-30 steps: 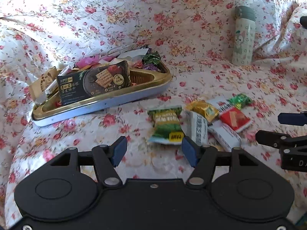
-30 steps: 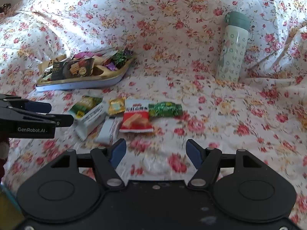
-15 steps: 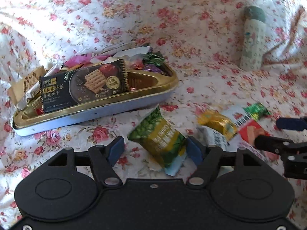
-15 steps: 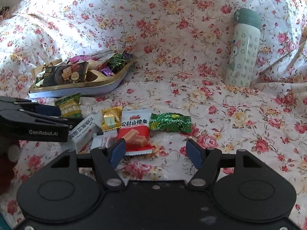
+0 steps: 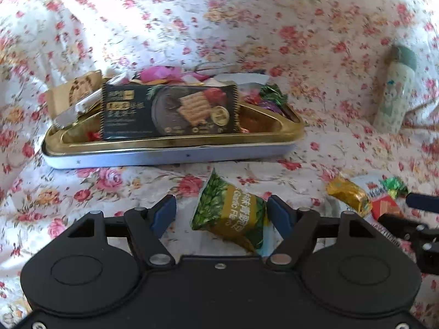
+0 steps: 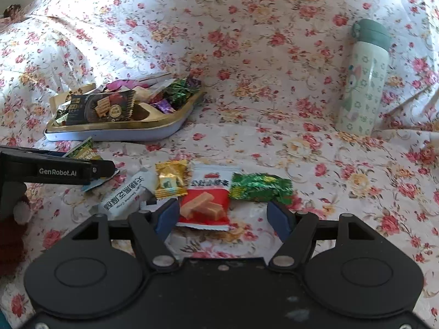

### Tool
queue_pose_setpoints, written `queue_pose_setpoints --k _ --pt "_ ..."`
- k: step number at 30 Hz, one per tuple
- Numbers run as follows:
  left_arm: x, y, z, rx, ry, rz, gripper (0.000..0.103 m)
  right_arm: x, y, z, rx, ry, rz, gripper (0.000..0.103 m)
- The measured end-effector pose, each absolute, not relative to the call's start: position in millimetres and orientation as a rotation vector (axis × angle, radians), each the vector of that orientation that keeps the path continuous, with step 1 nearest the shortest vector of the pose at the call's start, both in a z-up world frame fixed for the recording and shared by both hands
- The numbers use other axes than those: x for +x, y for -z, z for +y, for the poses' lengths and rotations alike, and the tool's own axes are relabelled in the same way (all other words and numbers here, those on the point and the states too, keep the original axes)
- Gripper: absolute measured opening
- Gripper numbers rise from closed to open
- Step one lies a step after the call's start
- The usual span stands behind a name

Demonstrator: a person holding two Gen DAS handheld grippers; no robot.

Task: Organize snacks
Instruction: 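Grasp the green garlic-chip packet with the left tool while the right tool grasps the red-white candy packet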

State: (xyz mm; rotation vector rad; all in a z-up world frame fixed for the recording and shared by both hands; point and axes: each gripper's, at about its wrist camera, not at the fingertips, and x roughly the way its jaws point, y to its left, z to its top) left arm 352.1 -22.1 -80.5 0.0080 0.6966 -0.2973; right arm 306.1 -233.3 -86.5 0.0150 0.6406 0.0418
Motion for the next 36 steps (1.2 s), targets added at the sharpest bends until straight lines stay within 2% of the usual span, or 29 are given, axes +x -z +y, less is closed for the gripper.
queue_pose_setpoints --k 14,16,18,20,28,36 --pt "349 82 -17 -0.030 0.297 0.671 0.074 330 91 -211 -0.037 -0.065 0.665 0.071" --pt "348 82 -18 -0.023 0.293 0.671 0.074 328 91 -212 -0.043 -0.063 0.660 0.066" --pt "348 82 -18 -0.024 0.294 0.671 0.074 327 90 -215 -0.044 -0.052 0.659 0.049" --pt "348 82 -17 -0.029 0.295 0.670 0.074 327 88 -220 -0.035 -0.046 0.660 0.040" --pt "349 82 -17 -0.033 0.296 0.670 0.074 308 89 -244 -0.036 0.000 0.649 0.039" --pt "349 82 -16 -0.041 0.297 0.671 0.074 312 95 -241 -0.092 0.022 0.628 0.043"
